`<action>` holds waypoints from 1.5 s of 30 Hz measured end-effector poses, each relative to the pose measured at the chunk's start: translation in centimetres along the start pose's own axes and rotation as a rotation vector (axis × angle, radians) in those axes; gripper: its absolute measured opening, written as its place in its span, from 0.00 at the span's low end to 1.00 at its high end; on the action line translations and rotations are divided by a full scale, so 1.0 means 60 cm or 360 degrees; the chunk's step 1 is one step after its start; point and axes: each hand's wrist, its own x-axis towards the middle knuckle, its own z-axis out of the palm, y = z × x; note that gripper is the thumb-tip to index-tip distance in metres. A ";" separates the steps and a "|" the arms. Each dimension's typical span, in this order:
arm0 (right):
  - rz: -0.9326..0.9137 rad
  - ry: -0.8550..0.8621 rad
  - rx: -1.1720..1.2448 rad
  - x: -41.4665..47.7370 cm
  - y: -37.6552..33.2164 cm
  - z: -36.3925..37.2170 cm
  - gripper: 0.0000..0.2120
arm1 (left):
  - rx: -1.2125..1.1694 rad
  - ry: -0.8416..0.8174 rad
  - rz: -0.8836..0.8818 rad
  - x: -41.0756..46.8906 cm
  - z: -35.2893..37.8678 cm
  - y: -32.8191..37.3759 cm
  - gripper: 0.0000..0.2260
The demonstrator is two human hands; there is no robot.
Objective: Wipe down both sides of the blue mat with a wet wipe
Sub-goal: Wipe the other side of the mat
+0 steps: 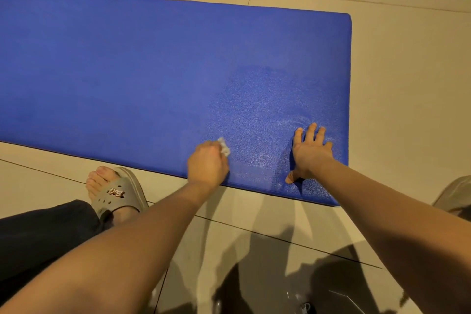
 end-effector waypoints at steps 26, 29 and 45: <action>0.0003 -0.0001 0.0072 -0.007 0.003 -0.001 0.73 | -0.0326 0.0146 -0.0396 -0.028 0.000 -0.062 0.06; 0.0014 0.0000 0.0073 -0.008 0.003 -0.003 0.73 | -0.0434 0.0197 -0.0413 -0.054 0.019 -0.016 0.08; 0.0019 0.0011 0.0057 -0.005 0.002 0.001 0.73 | -0.0308 0.0135 -0.0267 -0.051 0.009 -0.079 0.05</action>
